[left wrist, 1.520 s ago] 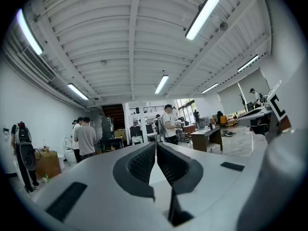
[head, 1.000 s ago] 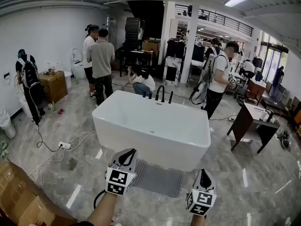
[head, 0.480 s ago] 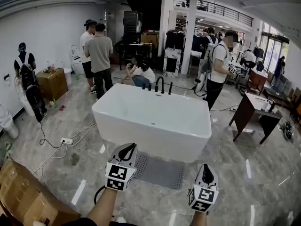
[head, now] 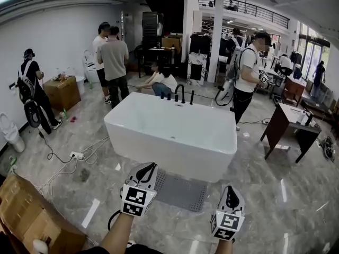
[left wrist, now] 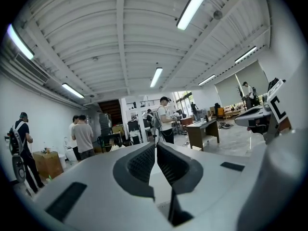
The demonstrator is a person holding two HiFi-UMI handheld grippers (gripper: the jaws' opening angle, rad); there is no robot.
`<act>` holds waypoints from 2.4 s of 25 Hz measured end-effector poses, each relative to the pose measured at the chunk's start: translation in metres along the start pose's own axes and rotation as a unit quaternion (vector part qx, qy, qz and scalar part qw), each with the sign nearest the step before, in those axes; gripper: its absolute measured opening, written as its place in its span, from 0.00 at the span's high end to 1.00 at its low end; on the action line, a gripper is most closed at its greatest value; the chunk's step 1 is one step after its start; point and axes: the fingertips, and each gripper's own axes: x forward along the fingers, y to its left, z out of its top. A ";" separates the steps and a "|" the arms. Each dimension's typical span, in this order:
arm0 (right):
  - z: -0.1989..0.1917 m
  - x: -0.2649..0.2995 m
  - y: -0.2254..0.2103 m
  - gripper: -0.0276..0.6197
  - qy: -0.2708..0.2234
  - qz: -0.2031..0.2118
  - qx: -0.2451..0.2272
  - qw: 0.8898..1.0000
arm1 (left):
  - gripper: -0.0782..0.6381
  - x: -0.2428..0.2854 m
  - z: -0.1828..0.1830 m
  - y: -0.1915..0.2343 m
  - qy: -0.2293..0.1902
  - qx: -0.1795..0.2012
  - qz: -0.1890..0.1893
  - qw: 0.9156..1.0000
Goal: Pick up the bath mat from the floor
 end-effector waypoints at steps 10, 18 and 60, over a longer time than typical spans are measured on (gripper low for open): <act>-0.012 0.000 -0.030 0.92 -0.012 0.010 0.002 1.000 | 0.87 0.009 -0.006 -0.034 0.012 0.001 0.012 1.000; -0.017 0.012 -0.031 0.92 -0.018 0.017 0.008 1.000 | 0.87 0.019 -0.017 -0.028 0.007 -0.005 0.021 1.000; 0.024 0.336 0.059 0.92 0.007 -0.074 0.039 0.996 | 0.87 0.312 -0.086 0.211 0.043 -0.017 -0.048 0.998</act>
